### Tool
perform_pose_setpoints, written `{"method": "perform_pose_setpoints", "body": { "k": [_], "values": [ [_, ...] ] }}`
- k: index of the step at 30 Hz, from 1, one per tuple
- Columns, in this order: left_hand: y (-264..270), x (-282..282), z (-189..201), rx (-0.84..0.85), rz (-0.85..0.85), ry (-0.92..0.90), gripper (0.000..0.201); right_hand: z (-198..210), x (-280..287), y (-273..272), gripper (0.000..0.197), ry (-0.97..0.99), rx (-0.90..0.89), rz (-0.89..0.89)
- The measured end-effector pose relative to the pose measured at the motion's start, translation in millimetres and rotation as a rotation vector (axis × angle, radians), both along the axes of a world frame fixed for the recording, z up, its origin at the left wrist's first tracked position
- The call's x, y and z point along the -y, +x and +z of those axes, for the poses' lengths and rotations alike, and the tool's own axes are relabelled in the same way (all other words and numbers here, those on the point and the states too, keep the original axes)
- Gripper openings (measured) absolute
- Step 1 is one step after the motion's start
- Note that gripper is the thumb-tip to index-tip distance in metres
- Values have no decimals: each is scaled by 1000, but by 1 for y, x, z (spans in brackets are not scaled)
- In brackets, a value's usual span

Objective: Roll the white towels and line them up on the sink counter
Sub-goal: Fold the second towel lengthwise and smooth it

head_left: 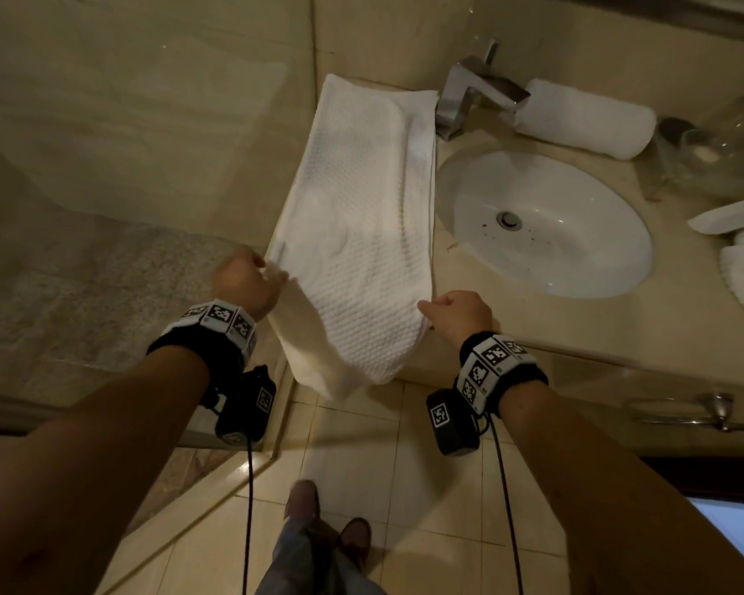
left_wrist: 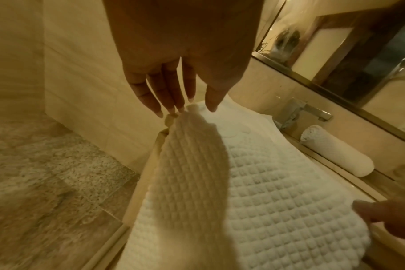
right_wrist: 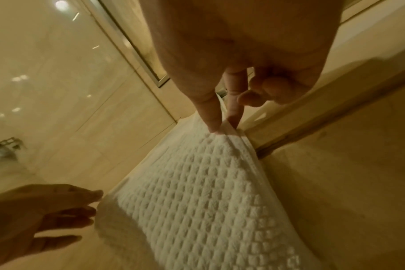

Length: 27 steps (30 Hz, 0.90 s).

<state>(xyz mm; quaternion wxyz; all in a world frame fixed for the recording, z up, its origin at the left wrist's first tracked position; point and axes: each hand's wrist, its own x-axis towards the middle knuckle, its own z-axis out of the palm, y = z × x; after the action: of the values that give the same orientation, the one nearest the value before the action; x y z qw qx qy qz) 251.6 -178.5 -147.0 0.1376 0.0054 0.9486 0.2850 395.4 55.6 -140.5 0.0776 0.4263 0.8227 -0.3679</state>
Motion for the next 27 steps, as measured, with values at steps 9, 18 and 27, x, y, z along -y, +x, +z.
{"method": "perform_pose_setpoints", "body": {
  "k": [9,18,27],
  "values": [
    [-17,-9,2,148,7,-93,34,-9,1,-11,39,-92,-39,-60],
    [-48,-24,16,140,-69,-189,38,-2,-19,-35,23,-118,182,-20],
    [-108,-56,17,298,-75,14,50,-4,-31,-79,34,-168,-17,-98]
  ]
}}
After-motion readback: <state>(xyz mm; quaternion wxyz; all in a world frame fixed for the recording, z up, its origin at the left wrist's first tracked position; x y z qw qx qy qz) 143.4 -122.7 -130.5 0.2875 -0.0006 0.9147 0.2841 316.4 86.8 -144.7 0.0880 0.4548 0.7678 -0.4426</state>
